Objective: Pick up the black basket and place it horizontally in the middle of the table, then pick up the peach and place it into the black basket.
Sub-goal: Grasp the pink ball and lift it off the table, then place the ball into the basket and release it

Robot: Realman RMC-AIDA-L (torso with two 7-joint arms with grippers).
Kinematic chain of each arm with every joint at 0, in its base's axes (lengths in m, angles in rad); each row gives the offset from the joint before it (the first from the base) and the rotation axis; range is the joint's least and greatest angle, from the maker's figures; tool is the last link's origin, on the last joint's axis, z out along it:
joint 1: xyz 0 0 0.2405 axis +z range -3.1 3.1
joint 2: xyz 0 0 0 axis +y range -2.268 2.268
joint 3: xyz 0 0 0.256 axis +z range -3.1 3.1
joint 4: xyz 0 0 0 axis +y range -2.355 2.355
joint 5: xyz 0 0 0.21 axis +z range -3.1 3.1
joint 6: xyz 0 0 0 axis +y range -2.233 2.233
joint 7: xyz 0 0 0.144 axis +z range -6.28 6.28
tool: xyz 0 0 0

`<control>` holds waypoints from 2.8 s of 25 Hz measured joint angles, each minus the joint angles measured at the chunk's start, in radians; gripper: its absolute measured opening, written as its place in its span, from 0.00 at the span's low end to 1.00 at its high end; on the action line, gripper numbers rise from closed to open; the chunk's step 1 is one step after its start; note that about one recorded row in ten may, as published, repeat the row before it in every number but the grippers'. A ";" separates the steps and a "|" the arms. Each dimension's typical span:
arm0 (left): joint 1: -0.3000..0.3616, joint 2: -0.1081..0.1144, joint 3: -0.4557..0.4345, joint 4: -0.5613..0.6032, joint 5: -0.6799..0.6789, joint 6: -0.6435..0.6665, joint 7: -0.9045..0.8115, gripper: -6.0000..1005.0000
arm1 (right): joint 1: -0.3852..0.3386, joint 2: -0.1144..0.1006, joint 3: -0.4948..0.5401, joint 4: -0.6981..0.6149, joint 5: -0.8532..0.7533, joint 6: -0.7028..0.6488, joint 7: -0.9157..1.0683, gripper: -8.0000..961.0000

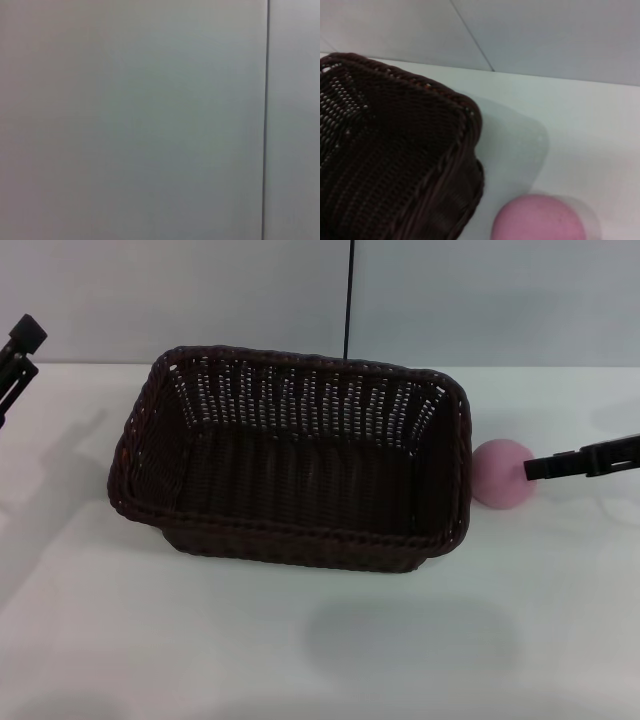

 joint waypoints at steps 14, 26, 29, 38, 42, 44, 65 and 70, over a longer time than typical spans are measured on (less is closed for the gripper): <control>0.001 0.000 0.000 -0.009 -0.001 0.006 0.000 0.64 | 0.009 0.010 0.007 0.057 0.047 0.078 -0.058 0.23; 0.013 0.001 -0.007 -0.011 -0.002 0.035 0.001 0.64 | 0.004 0.019 0.000 0.032 0.058 0.057 -0.038 0.25; 0.014 0.001 -0.014 -0.012 -0.002 0.044 -0.003 0.64 | 0.005 0.019 -0.001 0.036 0.059 0.056 -0.036 0.35; 0.016 0.001 -0.017 -0.012 -0.002 0.058 -0.011 0.64 | 0.017 0.024 -0.001 0.079 0.054 0.099 -0.040 0.64; 0.017 0.001 -0.017 -0.012 -0.002 0.060 -0.011 0.64 | 0.025 0.021 -0.003 0.106 0.040 0.115 -0.040 0.74; 0.018 0.001 -0.018 -0.012 -0.002 0.061 -0.011 0.64 | 0.026 0.020 -0.003 0.110 0.030 0.119 -0.038 0.75; 0.019 0.000 -0.020 -0.012 -0.002 0.064 -0.011 0.64 | -0.075 0.032 0.015 -0.231 0.191 0.023 0.011 0.34; 0.017 0.000 -0.020 -0.012 -0.002 0.065 -0.011 0.64 | -0.055 0.040 -0.019 -0.356 0.270 -0.083 0.022 0.29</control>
